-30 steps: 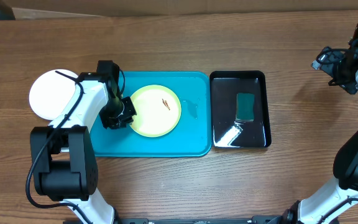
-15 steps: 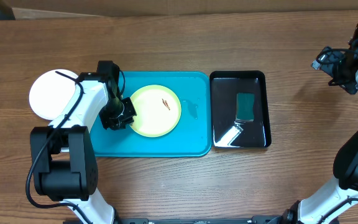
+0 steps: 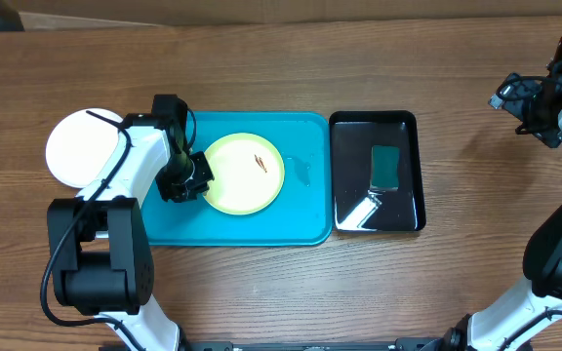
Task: Clean dirty plates on tray and stack at the side
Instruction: 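Hold the yellow plate steady on the teal tray with left gripper, then move right gripper down into black tray toward the green sponge, then grasp the green sponge with right gripper inside the black tray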
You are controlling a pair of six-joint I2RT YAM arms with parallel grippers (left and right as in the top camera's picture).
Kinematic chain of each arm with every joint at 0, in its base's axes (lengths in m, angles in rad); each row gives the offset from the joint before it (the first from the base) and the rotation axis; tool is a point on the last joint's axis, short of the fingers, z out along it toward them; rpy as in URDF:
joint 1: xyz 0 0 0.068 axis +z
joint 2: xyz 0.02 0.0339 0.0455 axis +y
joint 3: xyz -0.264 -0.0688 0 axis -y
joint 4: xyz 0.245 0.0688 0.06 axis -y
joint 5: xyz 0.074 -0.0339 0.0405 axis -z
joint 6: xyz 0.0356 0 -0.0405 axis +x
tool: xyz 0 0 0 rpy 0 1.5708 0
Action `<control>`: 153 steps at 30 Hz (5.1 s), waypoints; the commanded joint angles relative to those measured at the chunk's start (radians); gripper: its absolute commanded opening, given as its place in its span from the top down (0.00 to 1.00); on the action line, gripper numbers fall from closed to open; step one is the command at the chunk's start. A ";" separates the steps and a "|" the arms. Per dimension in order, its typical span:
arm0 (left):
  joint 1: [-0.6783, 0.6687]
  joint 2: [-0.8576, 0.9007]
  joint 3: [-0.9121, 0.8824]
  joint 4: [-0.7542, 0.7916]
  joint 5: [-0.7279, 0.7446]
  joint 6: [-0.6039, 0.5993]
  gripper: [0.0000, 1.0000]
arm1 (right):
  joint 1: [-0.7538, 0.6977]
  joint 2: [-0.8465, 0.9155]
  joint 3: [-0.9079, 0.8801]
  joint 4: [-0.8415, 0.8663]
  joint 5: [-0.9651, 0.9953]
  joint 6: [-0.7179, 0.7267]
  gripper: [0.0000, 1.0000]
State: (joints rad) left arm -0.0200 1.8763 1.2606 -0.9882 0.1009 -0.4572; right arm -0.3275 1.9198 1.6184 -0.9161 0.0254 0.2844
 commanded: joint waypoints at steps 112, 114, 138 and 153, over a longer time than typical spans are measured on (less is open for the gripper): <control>-0.014 -0.016 -0.061 0.134 -0.030 -0.072 0.96 | 0.467 -0.012 0.012 -0.321 -0.273 -0.239 0.03; -0.014 -0.016 -0.061 0.134 -0.030 -0.071 0.96 | 0.508 -0.012 0.011 -0.320 -0.171 -0.219 0.03; -0.014 -0.016 -0.061 0.127 -0.030 -0.071 0.96 | 0.622 -0.009 -0.269 0.015 0.042 -0.044 0.27; -0.014 -0.016 -0.061 0.122 -0.030 -0.071 0.95 | 0.625 -0.001 -0.330 0.117 0.094 -0.045 0.22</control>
State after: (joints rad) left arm -0.0265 1.8763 1.2102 -0.8608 0.0849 -0.5220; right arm 0.2970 1.9217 1.2732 -0.7967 0.1089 0.2348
